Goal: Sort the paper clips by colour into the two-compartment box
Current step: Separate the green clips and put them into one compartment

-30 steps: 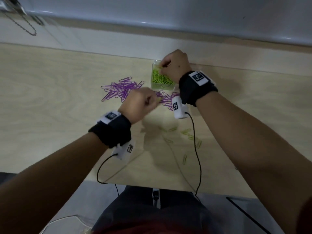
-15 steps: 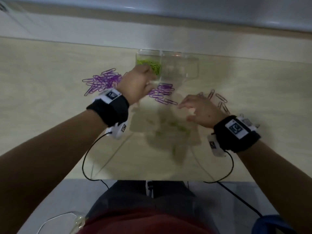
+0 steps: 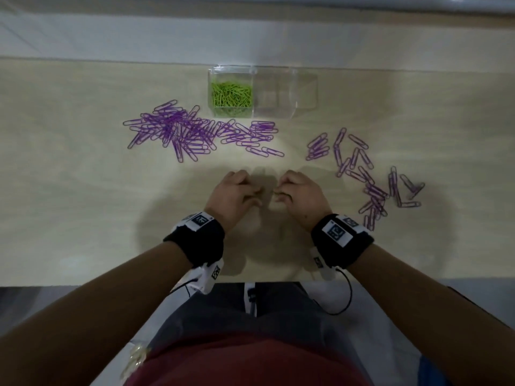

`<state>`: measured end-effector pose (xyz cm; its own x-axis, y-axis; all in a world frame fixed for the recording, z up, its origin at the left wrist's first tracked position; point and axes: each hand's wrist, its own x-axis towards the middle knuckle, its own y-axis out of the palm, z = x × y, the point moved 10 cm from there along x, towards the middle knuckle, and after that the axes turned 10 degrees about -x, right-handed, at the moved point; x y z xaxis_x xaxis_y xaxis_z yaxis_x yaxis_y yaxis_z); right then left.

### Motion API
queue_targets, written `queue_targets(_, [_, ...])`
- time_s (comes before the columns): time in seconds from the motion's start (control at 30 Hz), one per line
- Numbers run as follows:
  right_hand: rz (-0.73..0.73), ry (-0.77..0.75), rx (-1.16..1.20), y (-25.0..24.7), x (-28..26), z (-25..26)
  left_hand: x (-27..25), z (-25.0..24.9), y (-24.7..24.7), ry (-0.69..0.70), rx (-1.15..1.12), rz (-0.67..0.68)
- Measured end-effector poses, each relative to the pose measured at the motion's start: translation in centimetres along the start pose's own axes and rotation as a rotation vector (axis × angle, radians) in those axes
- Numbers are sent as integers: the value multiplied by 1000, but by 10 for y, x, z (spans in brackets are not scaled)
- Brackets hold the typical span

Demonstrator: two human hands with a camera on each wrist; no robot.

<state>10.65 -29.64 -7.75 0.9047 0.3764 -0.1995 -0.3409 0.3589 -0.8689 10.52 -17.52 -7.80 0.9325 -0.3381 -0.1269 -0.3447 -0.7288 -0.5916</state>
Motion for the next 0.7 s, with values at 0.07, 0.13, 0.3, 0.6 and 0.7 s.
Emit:
queue_targets(0.07, [48,9,1,5,2,4,2,0,-3,-35,-49,-23])
queue_targets(0.13, [128,12,-90,7,6,10,5,-3,-2,-47,-26,-5])
queue_targets(0.3, [232,55,-439,7,13,19,17,-10,17,-28,272,110])
queue_targets(0.6, [91,88,30,-17,23,-1,22,-15,-13,-30,-145,38])
queue_targets(0.7, [-82,306,442,-39,16,-46,21,-2,-45,-118,-476,-77])
